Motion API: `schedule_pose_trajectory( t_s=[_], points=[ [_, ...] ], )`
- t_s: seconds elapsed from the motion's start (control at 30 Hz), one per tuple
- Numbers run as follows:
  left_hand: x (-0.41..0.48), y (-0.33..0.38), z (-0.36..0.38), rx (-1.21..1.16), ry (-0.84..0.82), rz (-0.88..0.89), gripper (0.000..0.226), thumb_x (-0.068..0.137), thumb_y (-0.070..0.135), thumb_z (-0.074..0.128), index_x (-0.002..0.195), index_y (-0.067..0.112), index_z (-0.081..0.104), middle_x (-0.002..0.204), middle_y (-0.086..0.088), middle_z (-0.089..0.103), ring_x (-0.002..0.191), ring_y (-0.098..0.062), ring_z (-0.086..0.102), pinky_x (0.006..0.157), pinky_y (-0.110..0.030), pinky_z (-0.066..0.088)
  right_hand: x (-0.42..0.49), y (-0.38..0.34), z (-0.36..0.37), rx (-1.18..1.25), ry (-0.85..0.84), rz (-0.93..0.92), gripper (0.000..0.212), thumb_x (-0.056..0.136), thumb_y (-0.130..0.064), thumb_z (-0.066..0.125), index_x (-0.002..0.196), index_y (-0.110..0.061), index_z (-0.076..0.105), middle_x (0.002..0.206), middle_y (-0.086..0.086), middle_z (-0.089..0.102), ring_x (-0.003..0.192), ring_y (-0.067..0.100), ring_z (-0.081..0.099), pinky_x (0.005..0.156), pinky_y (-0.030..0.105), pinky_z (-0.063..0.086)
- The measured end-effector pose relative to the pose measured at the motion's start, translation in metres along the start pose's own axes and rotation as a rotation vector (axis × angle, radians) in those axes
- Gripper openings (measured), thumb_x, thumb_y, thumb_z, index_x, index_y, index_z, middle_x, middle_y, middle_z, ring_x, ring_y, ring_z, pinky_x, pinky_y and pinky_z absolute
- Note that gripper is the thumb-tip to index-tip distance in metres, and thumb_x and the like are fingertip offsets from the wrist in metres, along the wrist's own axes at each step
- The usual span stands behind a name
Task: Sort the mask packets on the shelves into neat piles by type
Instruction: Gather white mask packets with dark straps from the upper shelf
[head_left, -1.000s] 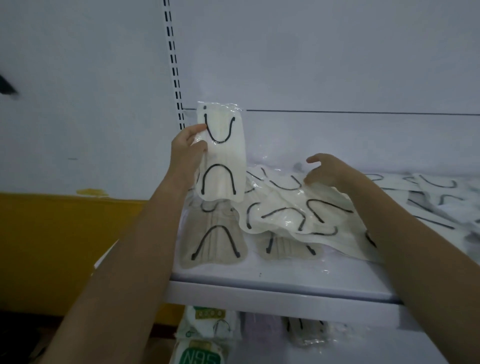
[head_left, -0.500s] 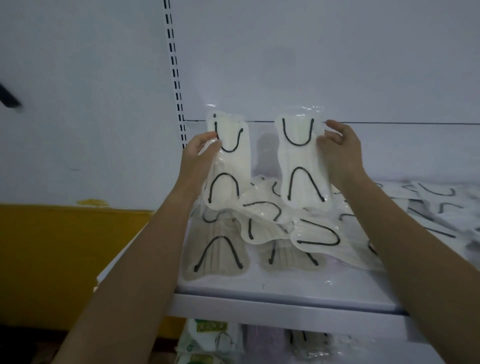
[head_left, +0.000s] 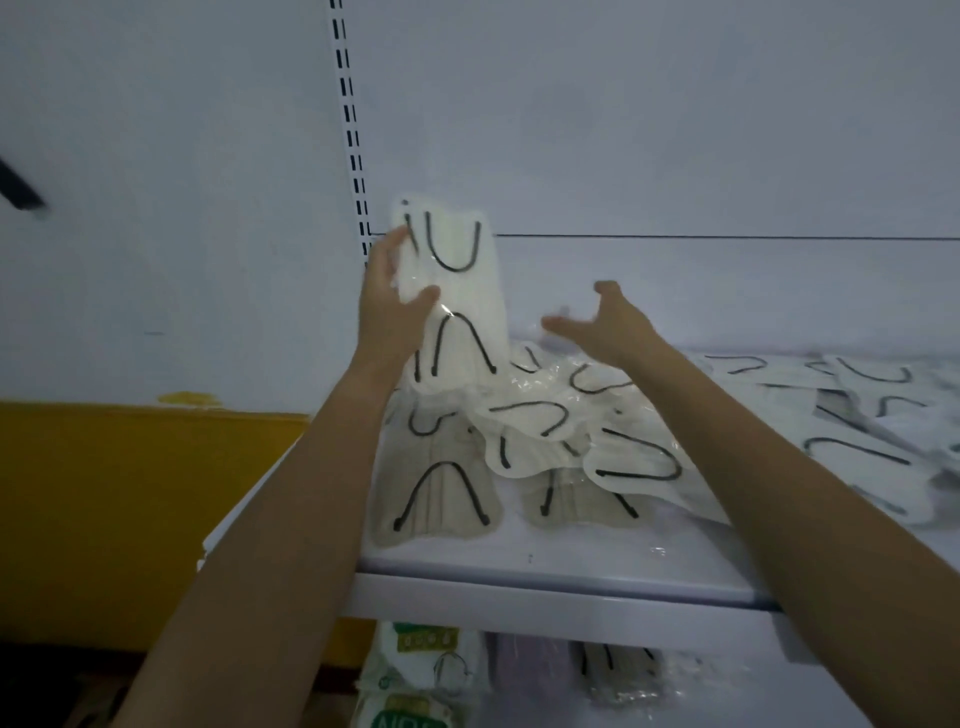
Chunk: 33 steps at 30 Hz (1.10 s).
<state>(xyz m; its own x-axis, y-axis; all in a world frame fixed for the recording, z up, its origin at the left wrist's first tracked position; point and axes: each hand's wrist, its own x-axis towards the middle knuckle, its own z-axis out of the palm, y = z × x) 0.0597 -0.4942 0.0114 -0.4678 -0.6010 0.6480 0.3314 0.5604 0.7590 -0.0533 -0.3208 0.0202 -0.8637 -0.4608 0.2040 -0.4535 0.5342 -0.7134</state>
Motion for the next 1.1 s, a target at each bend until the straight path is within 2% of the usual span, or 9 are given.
schedule_pose_trajectory(
  t_s=[0.07,0.17,0.37,0.5,0.63,0.8,0.93,1.03,1.1],
  points=[
    [0.002,-0.004,-0.005,0.034,0.134,0.053,0.055,0.081,-0.008,0.053,0.132,0.01,0.043,0.134,0.002,0.045,0.125,-0.007,0.039,0.103,-0.01,0.034,-0.009,0.014,-0.012,-0.43,-0.165,0.087,0.085,0.08,-0.052,0.064,0.139,-0.002,0.027,0.129,0.017,0.049,0.113,0.032,0.052,0.087,0.037,0.045],
    [0.005,-0.003,-0.007,0.057,0.233,0.057,0.045,0.083,-0.003,0.05,0.126,0.011,0.053,0.127,0.0,0.052,0.118,-0.008,0.047,0.102,-0.013,0.035,-0.014,0.023,-0.015,-0.434,-0.321,0.135,0.074,0.079,-0.045,0.068,0.13,0.0,0.04,0.115,0.014,0.058,0.087,0.026,0.057,0.072,0.031,0.045],
    [0.006,0.001,-0.014,-0.207,0.163,-0.113,0.04,0.085,0.0,0.055,0.119,0.019,0.056,0.12,0.001,0.058,0.112,-0.016,0.057,0.098,-0.031,0.048,-0.004,0.033,-0.001,-0.358,-0.32,0.029,0.084,0.084,-0.036,0.066,0.147,-0.012,0.017,0.149,0.011,0.032,0.135,0.03,0.033,0.106,0.038,0.031],
    [0.004,-0.005,-0.012,-0.192,-0.02,-0.216,0.04,0.085,-0.006,0.053,0.12,0.014,0.055,0.117,-0.004,0.058,0.102,-0.015,0.058,0.088,-0.026,0.051,-0.002,0.04,-0.004,-0.519,-0.213,0.12,0.086,0.08,-0.055,0.062,0.143,-0.01,0.024,0.146,0.014,0.034,0.135,0.034,0.028,0.105,0.043,0.03],
    [0.0,-0.009,-0.008,-0.109,-0.124,-0.288,0.042,0.085,-0.006,0.054,0.121,0.014,0.055,0.119,-0.007,0.056,0.096,-0.015,0.059,0.09,-0.034,0.05,-0.002,0.043,-0.003,-0.196,-0.258,0.048,0.087,0.083,-0.027,0.069,0.149,-0.012,0.015,0.147,0.012,0.036,0.133,0.028,0.037,0.103,0.032,0.033],
    [-0.002,-0.007,-0.005,-0.107,-0.102,-0.256,0.039,0.087,0.0,0.056,0.123,0.014,0.055,0.12,-0.002,0.055,0.104,-0.014,0.056,0.091,-0.028,0.05,-0.006,0.027,-0.013,0.005,0.186,-0.241,0.079,0.086,0.003,0.054,0.149,-0.014,0.011,0.147,0.014,0.029,0.128,0.026,0.038,0.09,0.017,0.03],
    [-0.005,0.006,0.007,-0.143,-0.142,-0.187,0.031,0.092,0.022,0.056,0.123,0.017,0.056,0.12,0.009,0.054,0.112,-0.004,0.051,0.095,-0.015,0.04,-0.015,-0.013,-0.017,-0.073,0.466,-0.432,0.08,0.088,0.005,0.048,0.15,-0.017,0.003,0.137,0.013,0.033,0.086,0.034,0.054,0.06,0.031,0.041],
    [-0.003,0.011,0.012,-0.318,-0.259,-0.243,0.041,0.089,0.043,0.056,0.119,0.016,0.06,0.121,-0.003,0.062,0.115,-0.019,0.057,0.103,-0.041,0.042,-0.016,-0.046,0.009,0.169,0.134,-0.46,0.087,0.092,-0.015,0.056,0.149,-0.019,-0.009,0.135,0.009,0.044,0.091,0.028,0.061,0.082,0.032,0.048],
    [-0.003,0.011,0.009,-0.32,-0.267,-0.273,0.047,0.088,0.043,0.059,0.126,0.016,0.054,0.124,-0.002,0.06,0.115,-0.019,0.056,0.102,-0.041,0.044,-0.017,-0.058,0.023,0.511,-0.148,-0.336,0.081,0.096,-0.029,0.049,0.148,-0.02,-0.011,0.141,0.006,0.043,0.102,0.022,0.06,0.097,0.034,0.045]
  ],
)
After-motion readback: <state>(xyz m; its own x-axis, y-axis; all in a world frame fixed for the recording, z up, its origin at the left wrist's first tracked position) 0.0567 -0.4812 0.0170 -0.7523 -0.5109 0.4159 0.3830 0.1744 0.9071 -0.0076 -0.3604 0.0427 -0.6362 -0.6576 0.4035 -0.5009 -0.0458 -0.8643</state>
